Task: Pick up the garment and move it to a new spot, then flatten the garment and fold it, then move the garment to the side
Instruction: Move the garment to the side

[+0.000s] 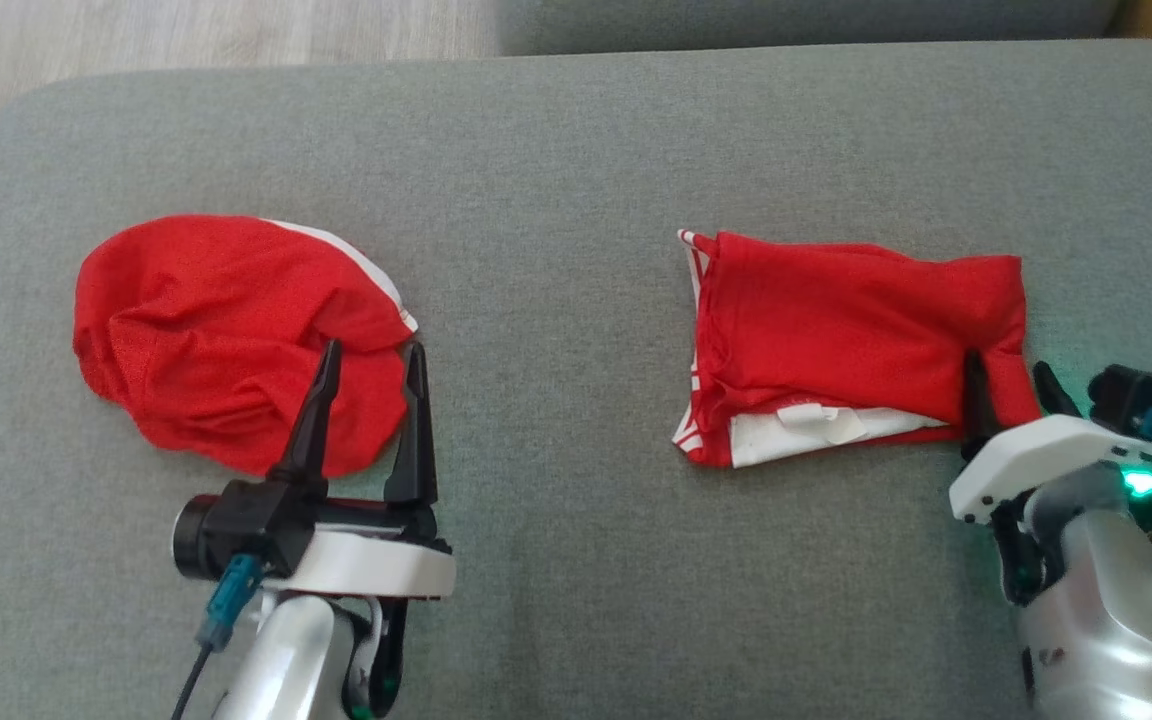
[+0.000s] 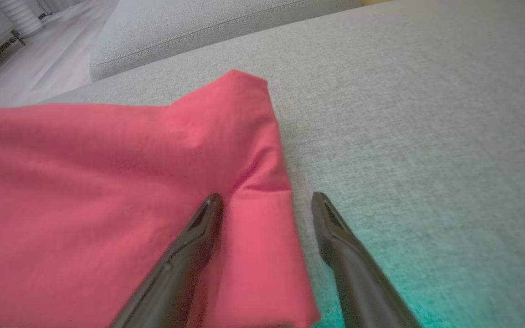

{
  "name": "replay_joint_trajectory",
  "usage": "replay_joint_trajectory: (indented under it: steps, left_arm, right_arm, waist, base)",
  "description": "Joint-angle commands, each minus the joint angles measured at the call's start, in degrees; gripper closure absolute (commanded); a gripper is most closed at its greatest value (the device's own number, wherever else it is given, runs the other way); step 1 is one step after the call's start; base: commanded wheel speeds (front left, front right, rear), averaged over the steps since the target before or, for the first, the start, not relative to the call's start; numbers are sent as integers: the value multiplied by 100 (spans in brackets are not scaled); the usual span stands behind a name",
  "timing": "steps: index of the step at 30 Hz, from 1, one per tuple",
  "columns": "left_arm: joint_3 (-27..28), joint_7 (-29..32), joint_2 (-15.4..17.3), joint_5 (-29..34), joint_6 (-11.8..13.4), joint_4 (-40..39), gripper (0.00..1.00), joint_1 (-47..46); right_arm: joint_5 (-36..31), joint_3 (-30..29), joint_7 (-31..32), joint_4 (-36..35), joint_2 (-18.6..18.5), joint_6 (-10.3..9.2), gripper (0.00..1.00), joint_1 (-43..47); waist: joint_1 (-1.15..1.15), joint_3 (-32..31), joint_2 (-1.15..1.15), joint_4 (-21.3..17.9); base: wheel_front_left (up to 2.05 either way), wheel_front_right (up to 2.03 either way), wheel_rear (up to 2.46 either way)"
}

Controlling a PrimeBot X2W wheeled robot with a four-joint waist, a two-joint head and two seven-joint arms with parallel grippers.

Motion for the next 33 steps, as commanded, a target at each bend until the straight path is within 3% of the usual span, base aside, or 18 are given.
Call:
replay_joint_trajectory:
  steps: [1, 2, 3, 7, 11, 22, 28, 33]
  left_arm:
    - [142, -55, 15, 52, -5, -160, 0, -253]
    - [142, -55, 15, 52, 0, -157, 0, -255]
    - [145, -55, 15, 53, 5, -153, 0, -254]
    - [166, -55, 15, 61, 23, -121, 0, -230]
    - [191, -55, 15, 56, 10, -98, 0, -203]
    - [206, -55, 15, 7, 25, -224, 0, -204]
    - [197, -55, 15, 25, -4, -239, 0, -248]
    - [211, -55, 15, 43, -30, -217, 0, -292]
  right_arm:
    - [-84, 219, 49, -21, -16, -4, 0, -192]
    - [-89, 250, 44, 75, -16, -4, 35, -228]
    - [-126, 288, 22, 151, -16, -4, 98, -259]
    - [-498, 381, -91, 285, -82, -4, 100, -344]
    - [-764, 464, -166, 175, -443, -4, 100, -453]
    - [-882, 596, 169, -113, -2372, -4, 100, -463]
    - [-851, 467, 86, 101, -2905, -4, 100, -568]
    - [-980, 287, -11, 317, -3047, -4, 100, -727]
  waist:
    - [-1, -2, 0, 0]
    - [-1, -7, 0, -5]
    - [-1, -19, 0, -17]
    - [-1, -99, 0, -90]
    - [-1, -208, 0, -185]
    - [-1, -159, 0, -296]
    - [-1, -40, 0, -261]
    - [-1, 12, 0, -222]
  base:
    - [0, 0, 0]
    - [0, 0, 0]
    - [0, 0, 0]
    - [0, 0, 0]
    - [0, 0, 0]
    - [0, 0, 0]
    - [0, 0, 0]
    - [0, 0, 0]
